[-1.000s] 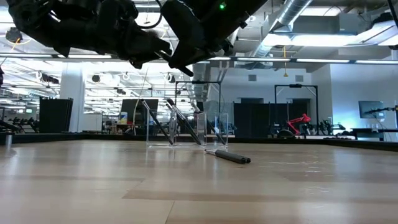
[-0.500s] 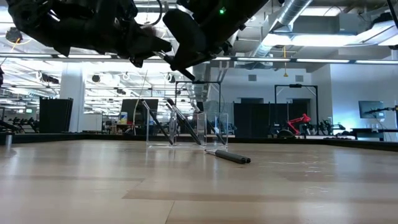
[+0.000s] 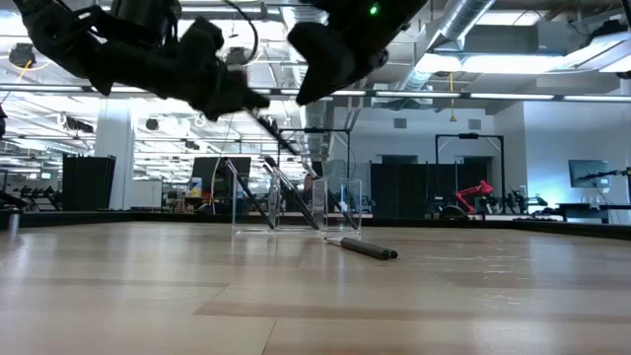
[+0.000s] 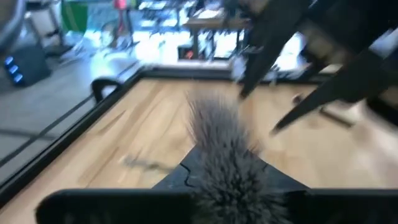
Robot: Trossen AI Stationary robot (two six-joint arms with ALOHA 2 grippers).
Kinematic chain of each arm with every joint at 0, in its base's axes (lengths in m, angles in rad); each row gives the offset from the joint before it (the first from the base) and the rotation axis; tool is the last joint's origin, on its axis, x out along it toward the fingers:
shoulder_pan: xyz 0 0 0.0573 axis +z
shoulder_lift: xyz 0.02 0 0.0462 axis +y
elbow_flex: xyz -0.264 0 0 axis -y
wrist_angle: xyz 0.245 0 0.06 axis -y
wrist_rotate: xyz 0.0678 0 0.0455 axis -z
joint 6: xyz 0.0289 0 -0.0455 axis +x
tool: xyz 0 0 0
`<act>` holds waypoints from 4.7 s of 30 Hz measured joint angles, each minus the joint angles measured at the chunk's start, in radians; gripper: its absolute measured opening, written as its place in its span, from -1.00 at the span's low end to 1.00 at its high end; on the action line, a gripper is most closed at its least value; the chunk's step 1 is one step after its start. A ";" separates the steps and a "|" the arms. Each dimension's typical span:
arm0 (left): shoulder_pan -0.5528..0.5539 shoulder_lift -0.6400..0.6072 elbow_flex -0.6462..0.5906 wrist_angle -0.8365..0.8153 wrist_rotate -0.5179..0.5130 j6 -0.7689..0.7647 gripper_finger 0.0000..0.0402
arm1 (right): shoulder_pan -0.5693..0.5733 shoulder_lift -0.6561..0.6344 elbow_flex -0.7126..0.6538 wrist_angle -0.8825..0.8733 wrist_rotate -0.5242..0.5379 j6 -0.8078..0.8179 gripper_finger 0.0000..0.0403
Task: Put items in baskets/containers
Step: Put the black highlighter brush into the transparent organizer, then put the black powder brush into the transparent organizer
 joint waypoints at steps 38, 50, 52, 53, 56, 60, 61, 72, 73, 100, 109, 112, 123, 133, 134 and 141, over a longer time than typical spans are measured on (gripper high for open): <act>0.078 -0.134 0.000 -0.376 0.010 -0.005 -0.83 | 0.032 -0.107 0.010 -0.103 0.023 0.141 -0.20; 0.078 -0.054 0.000 -0.354 0.012 0.002 -0.36 | 0.030 -0.107 0.010 -0.103 -0.019 0.155 -0.20; 0.078 -0.062 0.000 -0.341 0.012 0.003 -0.30 | 0.025 -0.107 0.010 -0.104 -0.081 0.197 -0.20; 0.078 -0.066 0.000 -0.332 0.012 0.002 -0.28 | 0.025 -0.107 0.010 -0.106 -0.118 0.226 -0.20; 0.078 -0.096 0.000 -0.329 -0.006 0.007 -0.23 | 0.025 -0.093 0.010 -0.122 -0.217 0.322 -0.20; 0.078 -0.172 0.000 -0.333 -0.102 0.071 -0.20 | 0.032 -0.019 0.010 -0.140 -0.301 0.452 -0.20; 0.078 -0.192 0.000 -0.333 -0.119 0.086 -0.19 | 0.035 0.005 0.010 -0.142 -0.311 0.480 -0.20; 0.078 -0.328 0.000 -0.342 -0.130 0.093 -0.19 | 0.039 0.160 0.008 -0.242 -0.371 0.760 -0.20; 0.078 -0.329 0.000 -0.343 -0.130 0.093 -0.19 | 0.040 0.156 0.009 -0.251 -0.372 0.769 -0.20; 0.078 -0.328 0.000 -0.344 -0.130 0.093 -0.19 | 0.493 -0.125 0.009 -1.153 -0.947 2.257 -0.31; 0.074 -0.328 0.000 -0.342 -0.129 0.086 -0.19 | 0.498 -0.126 -0.201 -0.954 -0.809 2.253 -0.31; 0.075 -0.328 0.000 -0.342 -0.130 0.085 -0.19 | 0.490 -0.125 -0.271 -0.894 -0.812 2.252 -0.31; 0.075 -0.328 0.000 -0.341 -0.130 0.085 -0.19 | 0.447 -0.127 -0.415 -0.790 -0.831 2.262 -0.31; 0.075 -0.328 0.000 -0.338 -0.130 0.085 -0.19 | 0.398 -0.134 -0.515 -0.684 -0.833 2.252 -0.32; 0.075 -0.328 0.000 -0.337 -0.130 0.085 -0.19 | 0.398 -0.133 -0.516 -0.684 -0.827 2.247 -0.32; 0.075 -0.328 0.000 -0.333 -0.130 0.085 -0.19 | 0.399 -0.131 -0.519 -0.661 -0.764 2.196 -0.59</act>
